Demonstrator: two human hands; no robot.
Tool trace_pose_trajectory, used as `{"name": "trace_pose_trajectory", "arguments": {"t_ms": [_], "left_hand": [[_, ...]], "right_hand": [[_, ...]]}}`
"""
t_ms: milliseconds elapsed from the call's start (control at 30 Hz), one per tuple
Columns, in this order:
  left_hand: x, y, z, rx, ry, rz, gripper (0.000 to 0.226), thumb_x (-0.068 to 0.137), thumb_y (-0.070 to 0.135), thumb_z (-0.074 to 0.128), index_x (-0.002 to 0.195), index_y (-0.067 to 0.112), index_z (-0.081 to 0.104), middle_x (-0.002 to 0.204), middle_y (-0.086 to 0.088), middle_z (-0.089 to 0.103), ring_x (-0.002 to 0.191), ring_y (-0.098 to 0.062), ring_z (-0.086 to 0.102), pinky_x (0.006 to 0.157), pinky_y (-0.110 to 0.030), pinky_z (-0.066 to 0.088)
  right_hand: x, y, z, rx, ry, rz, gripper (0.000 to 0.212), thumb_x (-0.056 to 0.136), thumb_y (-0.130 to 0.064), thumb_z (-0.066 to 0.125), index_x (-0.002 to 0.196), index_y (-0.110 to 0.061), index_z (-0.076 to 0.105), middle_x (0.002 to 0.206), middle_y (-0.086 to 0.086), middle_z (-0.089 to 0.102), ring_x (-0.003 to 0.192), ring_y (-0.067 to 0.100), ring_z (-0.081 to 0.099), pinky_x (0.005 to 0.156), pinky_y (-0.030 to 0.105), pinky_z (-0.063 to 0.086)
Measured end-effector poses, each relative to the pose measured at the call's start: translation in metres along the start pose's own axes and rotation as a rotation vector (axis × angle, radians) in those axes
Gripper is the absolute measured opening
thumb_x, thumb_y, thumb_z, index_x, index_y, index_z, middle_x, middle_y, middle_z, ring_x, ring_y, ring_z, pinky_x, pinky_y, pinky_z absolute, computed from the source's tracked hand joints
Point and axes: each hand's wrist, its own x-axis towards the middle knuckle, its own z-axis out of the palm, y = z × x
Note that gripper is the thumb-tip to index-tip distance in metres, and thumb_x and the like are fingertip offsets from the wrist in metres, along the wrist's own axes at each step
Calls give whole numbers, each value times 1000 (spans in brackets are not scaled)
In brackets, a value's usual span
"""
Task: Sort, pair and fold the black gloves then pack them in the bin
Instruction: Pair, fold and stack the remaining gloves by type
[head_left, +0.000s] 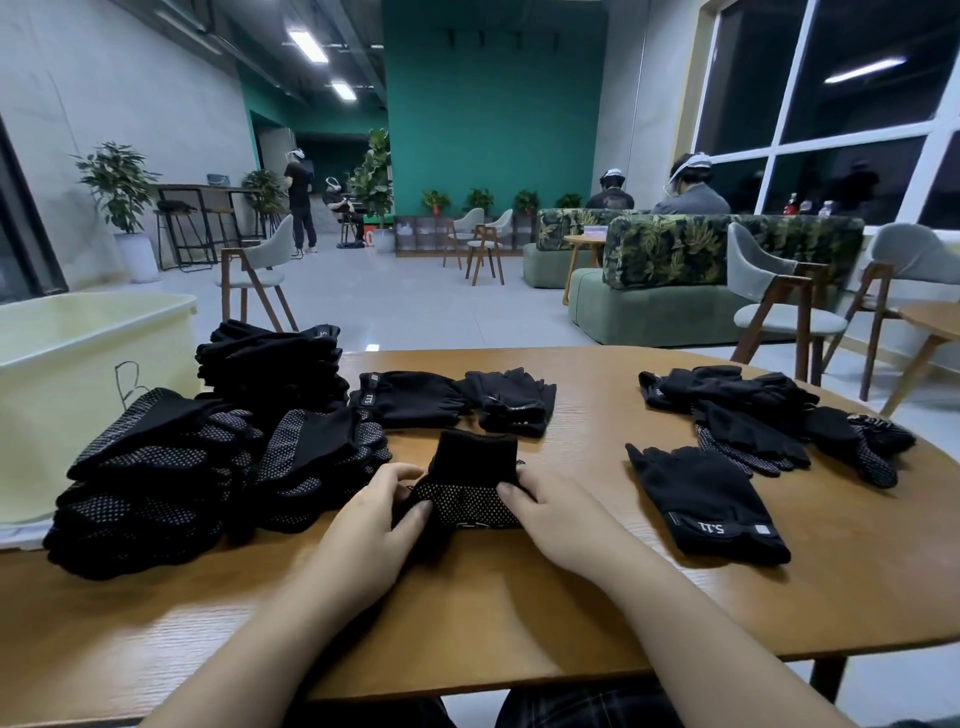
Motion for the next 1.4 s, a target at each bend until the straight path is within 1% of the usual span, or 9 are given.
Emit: {"name": "trace_pose_trajectory", "arguments": {"t_ms": [300,467,567,700,800,933,1100,1267,1400], "left_hand": [[17,11,10,186,44,-79,38,96,25,47,132,20,37,118,-2,55,111,-20,53,87,-26,37],[7,3,12,277,140,164,22,90,20,56,111,22,61,104,4,48,100,-17,49,89,-32,44],[0,7,8,352,189,181,31,83,40,45,91,24,70,83,6,49,83,-18,53,73,-34,48],[-13,17,6,344,101,64,29,91,39,45,116,39,60,90,6,63,94,-10,59,78,-25,41],[-12,19,6,258,79,23,32,92,33,51,123,39,55,82,9,53,85,-10,56,74,-23,39],[-3,18,9,6,102,-35,39,93,32,54,131,26,50,109,5,56,96,-11,53,87,-22,40],[2,20,2,-266,167,-98,41,90,35,54,129,25,49,116,-6,56,88,-26,57,87,-52,50],[3,14,-15,-165,280,5,39,89,-1,50,119,24,56,113,3,58,97,-17,57,93,-33,45],[2,14,-41,-146,170,37,43,89,-4,44,108,30,60,92,8,63,69,1,53,67,-17,42]], "right_hand": [[31,-1,9,-230,119,145,29,98,-31,46,118,-11,47,113,5,59,100,22,56,78,29,43],[18,-9,9,-380,306,-114,19,93,-29,54,109,-19,49,110,-3,47,105,16,44,87,25,39],[9,-11,10,-451,206,-247,25,89,-38,52,110,-24,56,112,-7,49,111,13,37,97,30,34],[4,-11,13,-493,56,-245,43,84,-34,51,125,-22,51,122,-7,45,121,13,33,104,30,29],[9,-15,9,-510,114,-270,34,89,-26,48,121,-20,59,118,-3,55,115,16,44,97,30,35],[7,-23,8,-342,177,-294,24,89,-28,52,108,-22,66,91,-10,61,90,11,53,81,27,42],[3,-36,17,-179,1,-432,22,87,-30,50,91,-20,68,75,-9,59,74,9,50,70,31,45],[16,-48,12,-154,102,-445,10,88,-21,60,98,-22,63,95,-8,57,89,5,45,82,20,40],[30,-61,5,-167,40,-368,55,82,-32,69,128,-20,40,127,-6,43,121,11,35,105,29,32]]}}
